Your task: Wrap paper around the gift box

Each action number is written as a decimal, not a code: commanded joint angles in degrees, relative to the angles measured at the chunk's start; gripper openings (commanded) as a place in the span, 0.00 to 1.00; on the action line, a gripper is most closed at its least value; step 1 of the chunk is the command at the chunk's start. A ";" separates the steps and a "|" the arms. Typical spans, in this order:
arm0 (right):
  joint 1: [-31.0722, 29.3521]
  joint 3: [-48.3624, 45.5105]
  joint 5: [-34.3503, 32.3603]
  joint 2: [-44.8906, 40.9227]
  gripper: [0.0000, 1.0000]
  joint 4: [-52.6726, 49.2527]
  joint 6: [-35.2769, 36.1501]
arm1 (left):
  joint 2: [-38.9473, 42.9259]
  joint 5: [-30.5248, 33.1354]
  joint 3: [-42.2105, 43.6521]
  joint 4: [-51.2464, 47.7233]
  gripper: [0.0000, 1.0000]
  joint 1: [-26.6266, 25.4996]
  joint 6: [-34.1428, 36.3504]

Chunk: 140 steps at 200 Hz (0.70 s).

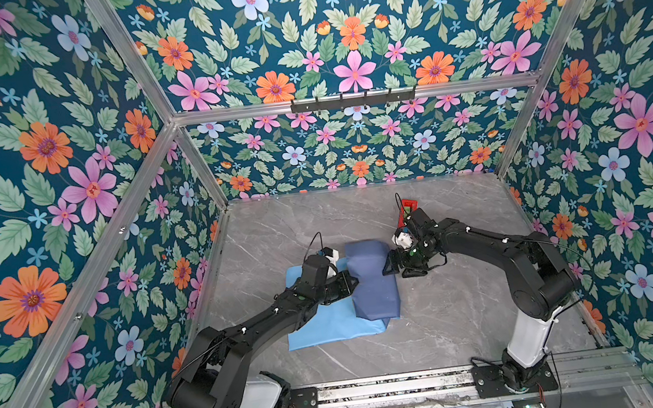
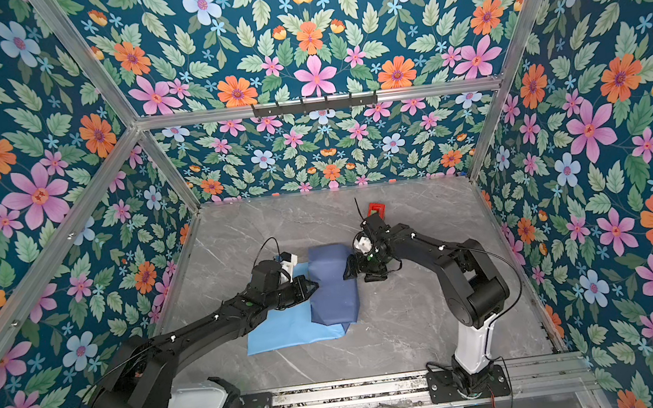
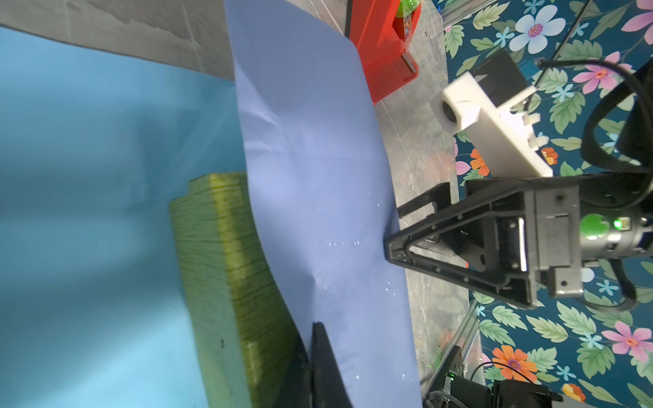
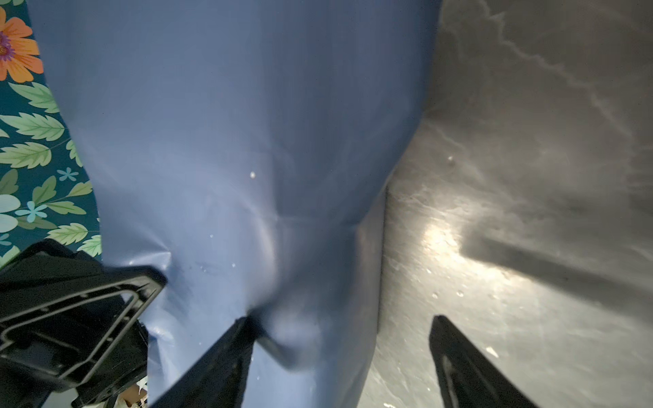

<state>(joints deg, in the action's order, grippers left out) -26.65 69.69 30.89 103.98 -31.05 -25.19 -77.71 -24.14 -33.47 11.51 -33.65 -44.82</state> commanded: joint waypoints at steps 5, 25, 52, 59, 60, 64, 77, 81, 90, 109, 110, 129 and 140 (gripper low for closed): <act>-0.03 -0.33 -2.30 0.34 0.77 -1.47 1.10 | 0.89 1.60 -0.18 -2.32 0.12 0.07 1.24; -0.01 -0.61 -2.35 0.46 0.77 -1.65 1.29 | 2.29 3.90 -0.84 -5.62 0.30 0.07 2.56; -0.04 -0.78 -2.20 0.56 0.76 -1.65 1.44 | 4.55 8.91 -1.65 -10.07 0.50 0.07 4.21; -0.01 -0.76 -2.15 0.60 0.76 -1.65 1.44 | 4.67 10.31 -1.94 -11.18 0.55 0.07 4.50; -0.04 -0.77 -2.15 0.60 0.76 -1.65 1.45 | 4.72 10.46 -2.03 -11.34 0.55 0.07 4.57; -0.11 -0.78 -2.15 0.54 0.76 -1.65 1.40 | 4.53 11.00 -2.39 -11.81 0.58 0.07 4.84; -0.11 -0.78 -2.07 0.60 0.75 -1.57 1.45 | 3.15 10.80 -3.83 -12.88 0.66 0.07 5.51; -0.01 -0.78 -2.07 0.60 0.75 -1.56 1.44 | 2.55 10.25 -4.43 -13.07 0.68 0.07 5.73; -0.11 -0.92 -2.07 0.58 0.75 -1.43 1.39 | 0.67 8.29 -5.82 -13.03 0.71 0.03 5.81; -0.08 -1.14 -1.89 0.64 0.75 -1.01 1.20 | -3.23 4.37 -8.57 -11.93 0.75 -0.01 5.72; -0.07 -1.14 -1.89 0.67 0.75 -0.98 1.20 | -3.45 4.28 -8.64 -11.94 0.75 -0.01 5.71; -0.12 -1.14 -1.80 0.77 0.75 -0.77 1.11 | -6.30 4.09 -10.30 -12.99 0.76 -0.10 5.55; -0.11 -1.05 -1.71 0.71 0.74 -0.67 1.02 | -6.82 4.27 -10.03 -12.99 0.75 -0.23 5.16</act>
<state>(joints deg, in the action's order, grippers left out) -26.63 68.90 31.86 104.09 -29.36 -24.32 -83.18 -18.68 -43.16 -0.21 -33.71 -40.14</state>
